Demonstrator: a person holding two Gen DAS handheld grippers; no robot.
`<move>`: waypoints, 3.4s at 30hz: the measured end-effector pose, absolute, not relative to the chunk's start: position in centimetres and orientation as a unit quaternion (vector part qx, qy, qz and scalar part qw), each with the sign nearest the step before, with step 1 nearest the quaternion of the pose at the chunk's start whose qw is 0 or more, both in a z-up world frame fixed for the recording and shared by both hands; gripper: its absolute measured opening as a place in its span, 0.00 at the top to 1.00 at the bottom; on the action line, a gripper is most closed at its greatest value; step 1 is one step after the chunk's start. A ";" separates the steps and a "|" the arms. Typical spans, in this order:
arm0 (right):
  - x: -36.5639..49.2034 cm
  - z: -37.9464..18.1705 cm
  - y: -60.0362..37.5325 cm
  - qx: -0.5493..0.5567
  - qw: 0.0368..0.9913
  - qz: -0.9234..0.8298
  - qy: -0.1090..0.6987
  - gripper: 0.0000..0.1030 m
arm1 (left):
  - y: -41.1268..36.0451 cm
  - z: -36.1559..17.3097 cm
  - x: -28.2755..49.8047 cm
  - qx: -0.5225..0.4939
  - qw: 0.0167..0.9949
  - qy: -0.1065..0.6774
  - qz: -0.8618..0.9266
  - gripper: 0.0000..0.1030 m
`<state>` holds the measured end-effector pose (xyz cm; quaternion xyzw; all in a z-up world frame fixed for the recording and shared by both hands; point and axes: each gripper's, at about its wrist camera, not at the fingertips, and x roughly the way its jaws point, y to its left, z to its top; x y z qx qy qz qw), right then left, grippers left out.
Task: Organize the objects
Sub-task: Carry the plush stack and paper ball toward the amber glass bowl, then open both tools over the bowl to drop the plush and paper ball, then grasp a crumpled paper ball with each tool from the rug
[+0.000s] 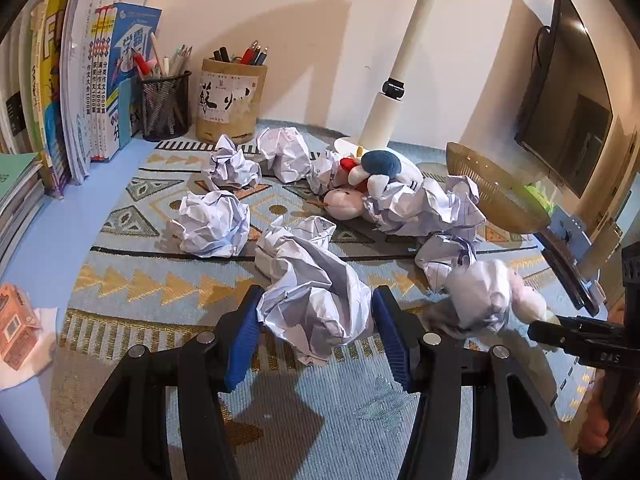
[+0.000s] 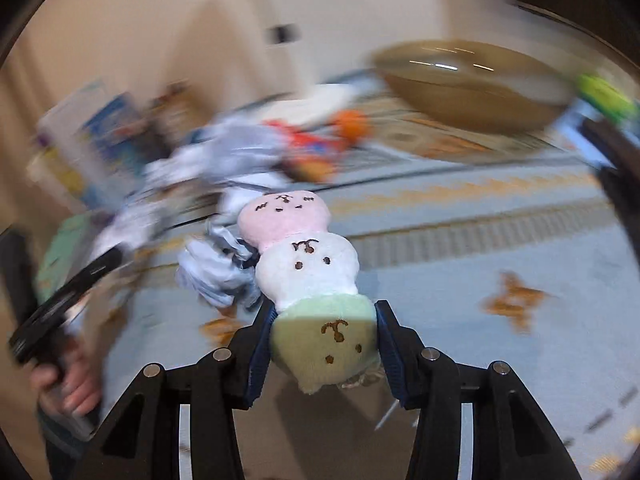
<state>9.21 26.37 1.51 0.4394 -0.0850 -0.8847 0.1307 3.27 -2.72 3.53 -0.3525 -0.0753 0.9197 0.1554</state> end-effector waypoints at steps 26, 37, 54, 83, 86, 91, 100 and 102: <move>8.7 4.1 30.2 0.433 0.038 -0.900 -0.021 0.54 | 6.1 12.9 4.8 -0.288 0.280 0.001 0.916 0.48; 5.1 15.7 43.8 0.316 -0.030 -0.929 -0.190 0.53 | 23.6 18.1 -6.1 -0.310 0.344 0.020 0.886 0.49; -4.5 14.9 48.2 0.313 -0.078 -0.930 -0.177 0.31 | 23.9 16.3 -11.6 -0.325 0.327 -0.040 0.886 0.06; -11.2 6.9 39.4 0.328 -0.230 -0.904 0.150 0.01 | -10.6 14.8 6.1 -0.327 0.085 -0.089 0.937 0.01; -7.6 6.8 40.4 0.349 -0.222 -0.902 0.120 0.01 | -9.7 14.1 6.1 -0.334 0.107 -0.086 0.932 0.01; -5.5 7.1 39.3 0.325 -0.217 -0.911 0.132 0.01 | -8.0 12.3 5.7 -0.351 0.130 -0.084 0.923 0.01; -2.1 10.7 34.0 0.242 -0.157 -0.944 0.158 0.08 | -7.1 9.2 7.9 -0.368 0.168 -0.041 0.914 0.01; 1.6 12.6 31.8 0.216 -0.138 -0.956 0.146 0.00 | -6.7 8.4 7.0 -0.374 0.171 -0.048 0.910 0.01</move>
